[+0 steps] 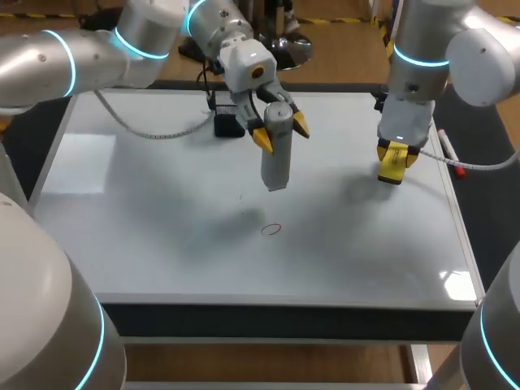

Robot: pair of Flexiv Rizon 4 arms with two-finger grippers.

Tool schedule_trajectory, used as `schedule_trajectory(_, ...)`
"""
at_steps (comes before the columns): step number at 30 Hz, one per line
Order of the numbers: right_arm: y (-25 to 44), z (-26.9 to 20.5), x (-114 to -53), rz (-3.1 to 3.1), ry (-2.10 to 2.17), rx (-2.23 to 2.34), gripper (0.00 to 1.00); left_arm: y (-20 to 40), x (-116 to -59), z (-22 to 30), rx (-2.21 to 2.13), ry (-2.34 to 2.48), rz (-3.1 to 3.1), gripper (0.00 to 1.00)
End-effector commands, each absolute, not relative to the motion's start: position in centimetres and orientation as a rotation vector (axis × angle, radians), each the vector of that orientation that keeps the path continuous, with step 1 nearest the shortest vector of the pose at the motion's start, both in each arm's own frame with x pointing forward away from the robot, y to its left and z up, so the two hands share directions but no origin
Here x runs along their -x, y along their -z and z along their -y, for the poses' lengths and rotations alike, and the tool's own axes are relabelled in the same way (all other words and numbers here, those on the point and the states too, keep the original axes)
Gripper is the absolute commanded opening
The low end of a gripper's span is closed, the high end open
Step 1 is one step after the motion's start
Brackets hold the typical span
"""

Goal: Pick up the inspection probe, press it on each red-marked spot on the whiteboard one by one, put down the probe, pick up the eraser, and wipe off all the red marks.

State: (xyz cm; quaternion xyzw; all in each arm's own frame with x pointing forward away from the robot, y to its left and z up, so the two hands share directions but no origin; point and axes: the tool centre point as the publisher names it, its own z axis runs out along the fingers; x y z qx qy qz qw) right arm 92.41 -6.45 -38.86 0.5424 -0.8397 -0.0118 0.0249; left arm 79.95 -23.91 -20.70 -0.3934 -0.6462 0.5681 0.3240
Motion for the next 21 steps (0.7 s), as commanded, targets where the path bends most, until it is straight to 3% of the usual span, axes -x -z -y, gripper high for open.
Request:
schedule_trajectory(1,38.8,6.5,-92.4,2.595,0.032,-1.679,0.00,21.0,-78.1,23.8,0.886,-1.670,1.867,0.00)
schedule_trajectory(21,38.8,6.5,-92.4,2.595,0.032,-1.679,0.00,24.1,-75.4,23.6,0.871,-1.681,1.806,0.00)
